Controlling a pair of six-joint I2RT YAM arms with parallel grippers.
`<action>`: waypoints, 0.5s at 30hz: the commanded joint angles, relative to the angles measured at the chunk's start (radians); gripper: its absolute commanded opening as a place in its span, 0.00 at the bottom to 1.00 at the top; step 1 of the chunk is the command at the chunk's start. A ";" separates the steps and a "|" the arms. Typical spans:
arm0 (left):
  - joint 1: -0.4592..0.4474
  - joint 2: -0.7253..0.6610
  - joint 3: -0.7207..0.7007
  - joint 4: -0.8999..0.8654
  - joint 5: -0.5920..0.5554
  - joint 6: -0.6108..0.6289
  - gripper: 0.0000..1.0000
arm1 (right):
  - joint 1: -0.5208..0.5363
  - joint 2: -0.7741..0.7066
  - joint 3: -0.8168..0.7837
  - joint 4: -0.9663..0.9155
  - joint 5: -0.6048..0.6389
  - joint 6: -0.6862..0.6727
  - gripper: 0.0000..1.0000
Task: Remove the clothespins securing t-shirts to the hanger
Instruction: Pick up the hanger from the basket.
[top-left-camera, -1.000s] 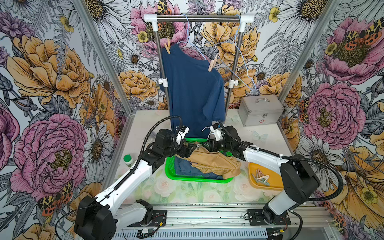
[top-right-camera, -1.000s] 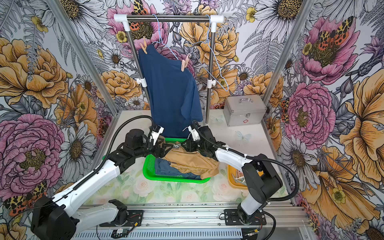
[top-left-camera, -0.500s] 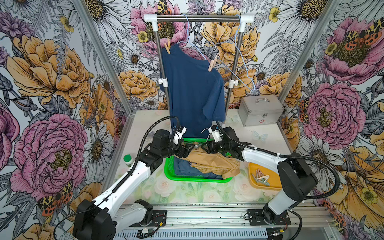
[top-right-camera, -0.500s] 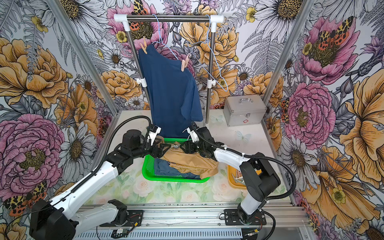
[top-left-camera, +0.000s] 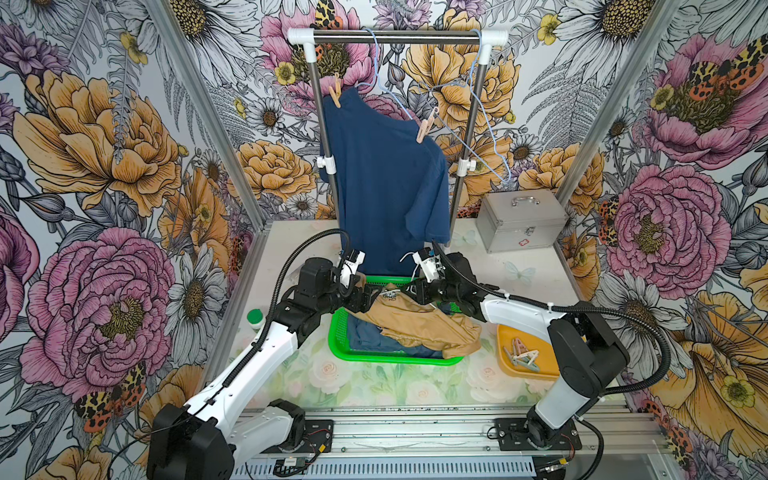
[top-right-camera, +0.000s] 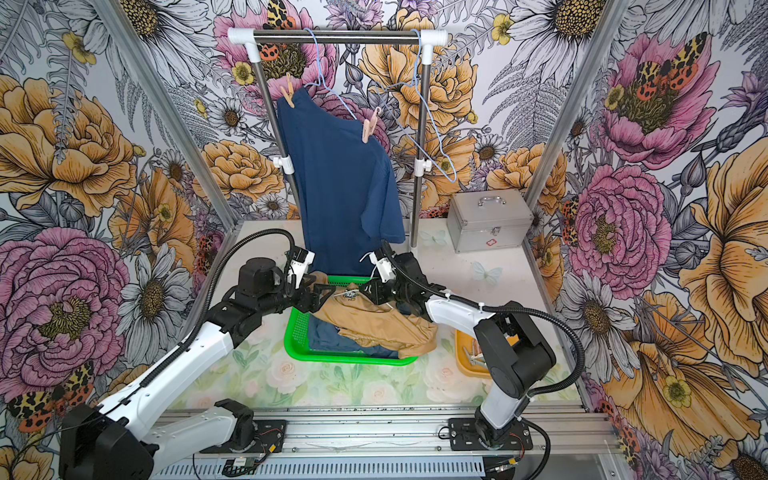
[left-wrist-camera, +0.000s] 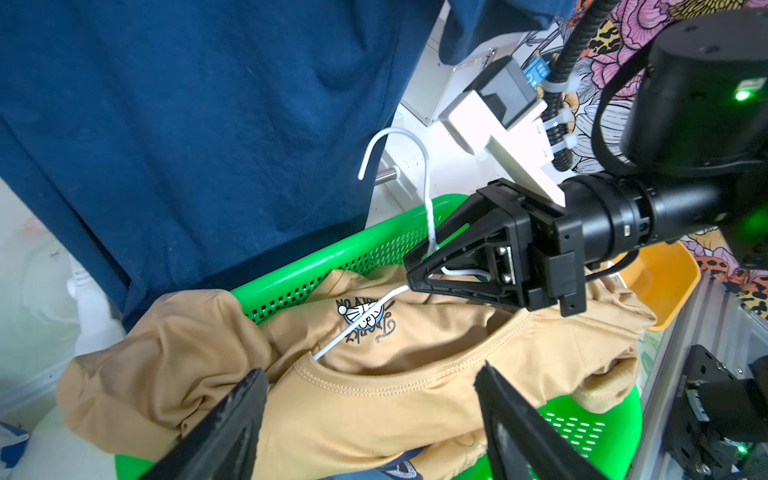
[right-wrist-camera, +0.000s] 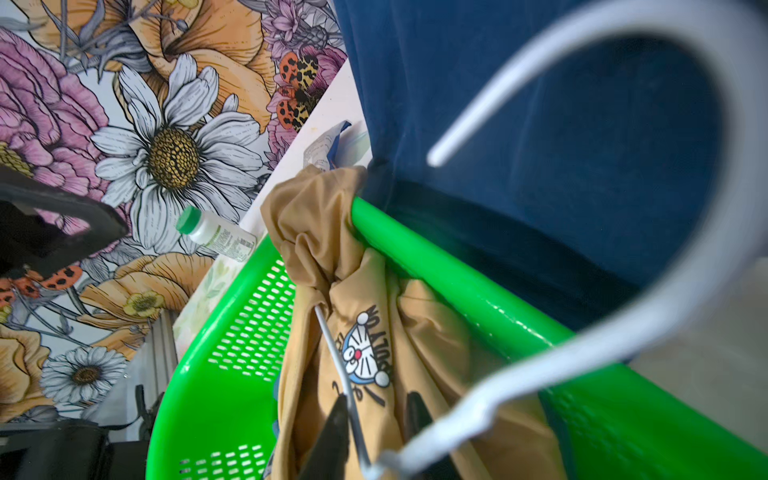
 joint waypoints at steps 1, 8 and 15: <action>0.023 -0.022 -0.006 -0.017 0.032 0.016 0.81 | 0.019 -0.059 -0.017 0.054 -0.016 -0.007 0.14; 0.059 -0.020 0.025 -0.042 0.056 0.047 0.81 | 0.045 -0.134 -0.003 0.004 -0.034 -0.052 0.00; 0.080 -0.026 0.109 -0.100 0.087 0.108 0.81 | 0.052 -0.250 0.090 -0.153 -0.056 -0.188 0.00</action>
